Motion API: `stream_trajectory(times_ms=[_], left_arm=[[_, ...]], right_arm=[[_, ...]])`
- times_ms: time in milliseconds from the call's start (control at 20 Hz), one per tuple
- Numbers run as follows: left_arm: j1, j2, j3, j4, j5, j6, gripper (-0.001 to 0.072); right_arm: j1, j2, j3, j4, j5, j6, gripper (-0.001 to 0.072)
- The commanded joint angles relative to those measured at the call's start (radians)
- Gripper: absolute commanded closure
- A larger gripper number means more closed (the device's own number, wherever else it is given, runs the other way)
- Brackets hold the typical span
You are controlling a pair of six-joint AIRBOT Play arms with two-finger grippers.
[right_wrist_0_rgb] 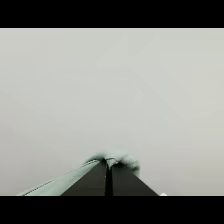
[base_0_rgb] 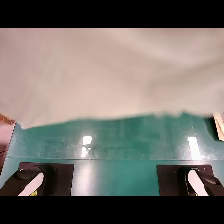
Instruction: Fold the shirts.
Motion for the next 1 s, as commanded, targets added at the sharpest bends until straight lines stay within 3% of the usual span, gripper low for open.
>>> stream_trajectory(times_ms=[0, 150, 300, 450, 600, 750, 950], left_arm=[[0.0, 0.003, -0.052, -0.045, -0.061, -0.003, 0.068], [0.0, -0.046, -0.228, 0.054, -0.197, -0.089, 0.068], [0.0, -0.191, -0.411, 0.156, -0.382, -0.102, 0.0679], [0.001, -0.383, -0.529, 0.212, -0.385, -0.094, 0.0679], [0.0, -0.609, -0.536, 0.232, -0.332, -0.093, 0.0678], [0.0, -0.752, -0.536, 0.23, -0.131, -0.048, 0.0679], [0.0, -0.788, -0.534, 0.229, 0.131, -0.01, 0.0679]], right_arm=[[-0.001, -0.039, 0.007, -0.029, 0.117, 0.061, 0.0699], [0.0, -0.199, 0.007, -0.002, 0.353, 0.132, 0.0699], [0.031, -0.425, 0.007, 0.03, 0.581, 0.161, 0.0699], [0.093, -0.666, 0.007, 0.014, 0.721, 0.168, 0.0699], [0.137, -0.876, 0.007, 0.013, 0.696, 0.168, 0.0699], [0.148, -1.025, 0.007, 0.013, 0.527, 0.167, 0.0699], [0.145, -1.093, 0.007, 0.011, 0.307, 0.15, 0.0699]])
